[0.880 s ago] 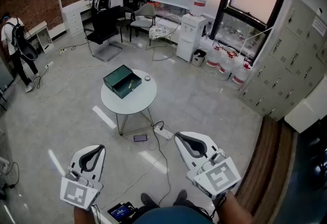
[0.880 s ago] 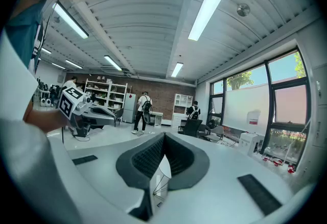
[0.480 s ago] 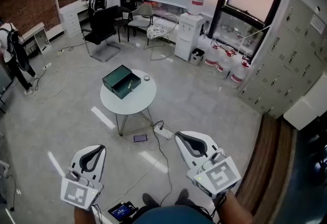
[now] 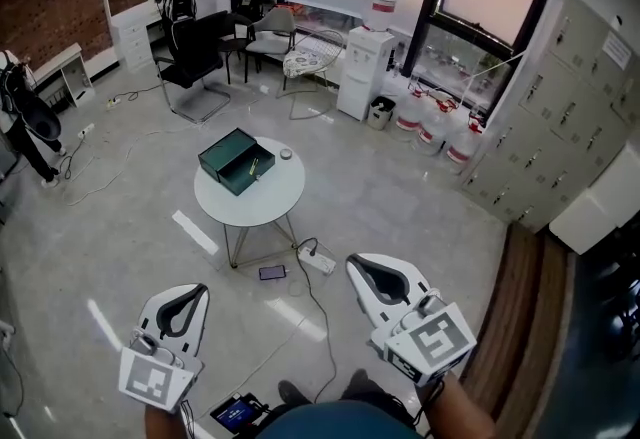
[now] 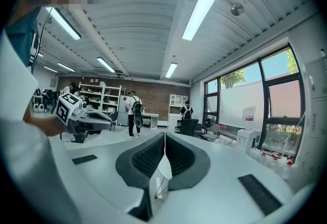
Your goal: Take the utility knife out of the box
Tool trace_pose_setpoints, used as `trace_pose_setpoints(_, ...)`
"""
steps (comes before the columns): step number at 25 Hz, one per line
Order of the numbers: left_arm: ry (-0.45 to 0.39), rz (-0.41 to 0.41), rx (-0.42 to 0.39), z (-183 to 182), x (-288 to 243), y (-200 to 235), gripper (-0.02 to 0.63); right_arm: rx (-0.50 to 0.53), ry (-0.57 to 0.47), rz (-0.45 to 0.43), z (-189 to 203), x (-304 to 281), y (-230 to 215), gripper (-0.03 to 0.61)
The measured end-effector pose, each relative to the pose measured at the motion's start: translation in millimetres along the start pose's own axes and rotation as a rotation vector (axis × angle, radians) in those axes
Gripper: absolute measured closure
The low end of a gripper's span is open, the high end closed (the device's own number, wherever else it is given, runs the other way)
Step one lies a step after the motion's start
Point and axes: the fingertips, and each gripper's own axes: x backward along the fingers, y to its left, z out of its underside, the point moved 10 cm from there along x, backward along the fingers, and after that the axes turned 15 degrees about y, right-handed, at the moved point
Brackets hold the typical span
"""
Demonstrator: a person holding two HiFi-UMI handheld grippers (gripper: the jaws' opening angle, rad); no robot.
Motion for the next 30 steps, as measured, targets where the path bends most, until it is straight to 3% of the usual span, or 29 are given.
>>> trace_pose_setpoints(6, 0.006, 0.000, 0.011, 4.0, -0.6, 16.4, 0.594, 0.007, 0.015, 0.012, -6.0, -17.0, -2.2, 0.541)
trace_pose_setpoints(11, 0.038, -0.033, 0.022, 4.9, -22.1, 24.9, 0.594, 0.012, 0.010, -0.008, -7.2, -42.9, -32.5, 0.541)
trace_pose_setpoints(30, 0.137, -0.226, 0.097, -71.1, -198.8, 2.7, 0.594, 0.031, -0.019, -0.222, -11.1, -145.7, -257.3, 0.540)
